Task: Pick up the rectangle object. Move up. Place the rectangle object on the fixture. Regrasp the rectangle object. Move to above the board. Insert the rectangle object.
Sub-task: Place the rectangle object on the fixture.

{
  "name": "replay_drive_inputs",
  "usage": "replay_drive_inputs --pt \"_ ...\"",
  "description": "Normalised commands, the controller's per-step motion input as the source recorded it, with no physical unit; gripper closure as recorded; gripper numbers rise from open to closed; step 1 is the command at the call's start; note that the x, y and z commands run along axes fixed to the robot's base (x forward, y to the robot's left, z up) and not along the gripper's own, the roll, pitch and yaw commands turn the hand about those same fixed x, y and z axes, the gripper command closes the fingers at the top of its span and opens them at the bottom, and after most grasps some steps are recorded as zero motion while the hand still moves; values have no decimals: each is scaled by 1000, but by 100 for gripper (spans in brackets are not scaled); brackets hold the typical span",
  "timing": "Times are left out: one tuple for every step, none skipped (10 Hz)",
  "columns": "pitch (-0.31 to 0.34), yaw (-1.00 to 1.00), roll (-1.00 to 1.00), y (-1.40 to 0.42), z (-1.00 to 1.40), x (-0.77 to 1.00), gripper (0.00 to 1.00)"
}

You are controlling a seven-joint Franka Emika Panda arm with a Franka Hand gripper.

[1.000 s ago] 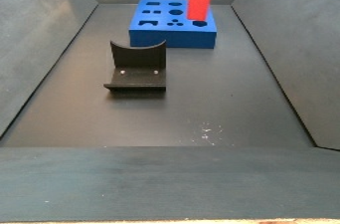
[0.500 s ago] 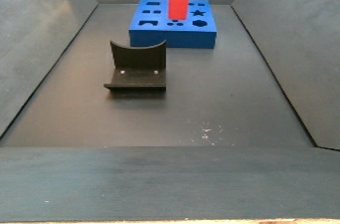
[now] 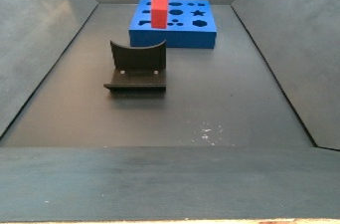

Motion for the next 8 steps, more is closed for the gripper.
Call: replay_drive_inputs --pt "137 39 -1000 15 -29 703 100" --pt "156 13 -1000 32 -24 576 100" --pt "171 -11 -1000 38 -23 485 100" --pt "185 -40 -1000 42 -21 401 100" --pt "208 -90 -1000 45 -22 288 100" --pt "218 -137 -966 47 -24 210 100" --pt "181 -176 -732 50 -21 114 100" --pt "131 -199 -555 52 -18 69 100"
